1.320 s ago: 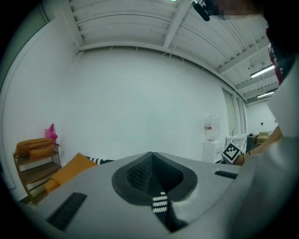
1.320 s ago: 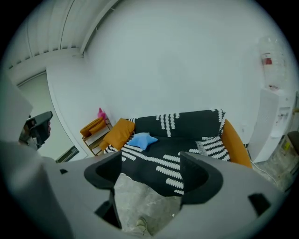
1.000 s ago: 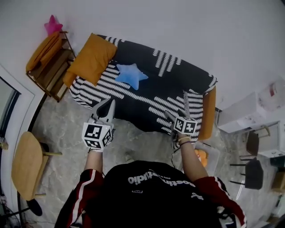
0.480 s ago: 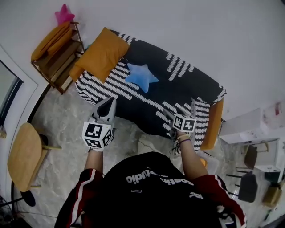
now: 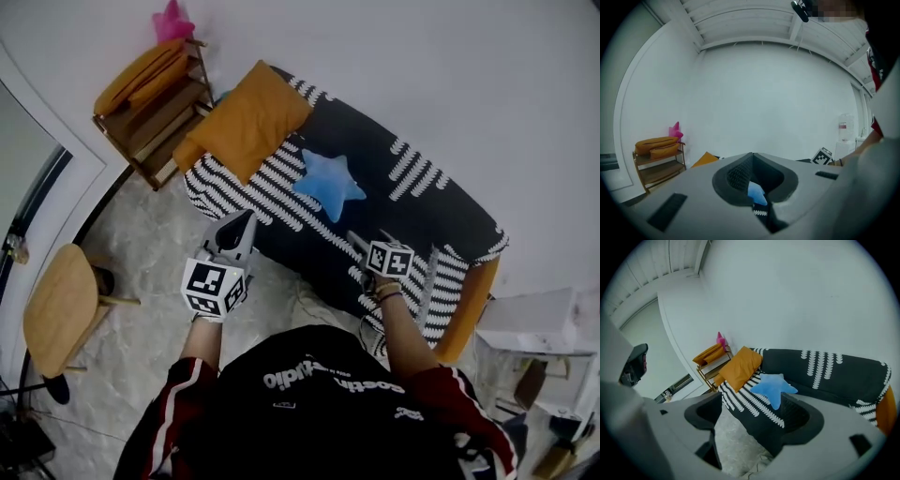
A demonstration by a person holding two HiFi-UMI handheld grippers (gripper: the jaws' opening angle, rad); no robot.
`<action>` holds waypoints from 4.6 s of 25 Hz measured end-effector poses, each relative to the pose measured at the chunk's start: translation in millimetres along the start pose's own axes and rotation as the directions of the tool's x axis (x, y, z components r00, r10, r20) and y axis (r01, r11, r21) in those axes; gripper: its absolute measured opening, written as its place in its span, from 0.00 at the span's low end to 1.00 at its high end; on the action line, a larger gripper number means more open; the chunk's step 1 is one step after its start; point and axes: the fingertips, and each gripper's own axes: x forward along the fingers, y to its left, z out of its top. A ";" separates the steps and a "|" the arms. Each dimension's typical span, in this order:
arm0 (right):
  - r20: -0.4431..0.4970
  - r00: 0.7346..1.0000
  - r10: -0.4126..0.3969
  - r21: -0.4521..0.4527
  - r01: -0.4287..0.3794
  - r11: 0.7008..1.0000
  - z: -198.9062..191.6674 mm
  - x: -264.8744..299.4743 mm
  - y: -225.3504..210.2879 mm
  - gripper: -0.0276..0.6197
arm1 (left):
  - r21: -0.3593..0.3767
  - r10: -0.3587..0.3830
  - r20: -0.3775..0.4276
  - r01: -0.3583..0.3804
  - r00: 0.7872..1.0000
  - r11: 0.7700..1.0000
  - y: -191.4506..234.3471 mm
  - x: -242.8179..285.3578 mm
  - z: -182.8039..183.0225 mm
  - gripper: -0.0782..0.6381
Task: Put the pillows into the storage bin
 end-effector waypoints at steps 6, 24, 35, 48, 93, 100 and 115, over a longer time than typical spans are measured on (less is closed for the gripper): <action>-0.072 0.997 0.029 0.010 -0.028 1.000 13.7 69.2 -25.3 0.64 | 0.002 0.030 -0.036 -0.030 0.999 1.000 25.5 60.4 -0.2 0.11; -0.236 0.970 0.062 0.105 -0.038 0.994 -52.1 242.1 -116.9 0.65 | 0.030 0.038 -0.276 -0.031 0.960 0.999 52.5 174.1 -103.1 0.11; -0.344 0.934 0.095 0.148 -0.046 0.988 -121.9 335.3 -144.6 0.67 | 0.008 0.064 -0.419 -0.067 0.905 0.998 70.2 200.2 -172.7 0.11; -0.427 0.893 0.143 0.097 -0.113 0.989 -158.9 404.4 -133.8 0.73 | -0.066 0.102 -0.495 -0.155 0.863 0.986 89.2 182.4 -221.4 0.11; -0.230 0.970 -0.080 -0.020 0.078 0.997 -52.1 141.3 -7.9 0.32 | -0.083 0.188 -0.157 -0.203 0.969 0.976 100.9 -44.5 -72.2 0.11; -0.142 0.987 -0.078 -0.050 0.071 0.996 -41.7 61.6 45.2 0.32 | -0.100 0.189 -0.065 -0.195 0.980 0.976 85.9 -106.9 -45.9 0.11; 0.056 0.997 -0.061 -0.099 0.066 0.993 -48.2 -96.8 120.7 0.32 | -0.083 0.000 0.104 0.009 0.995 0.996 -2.7 -159.3 0.3 0.11</action>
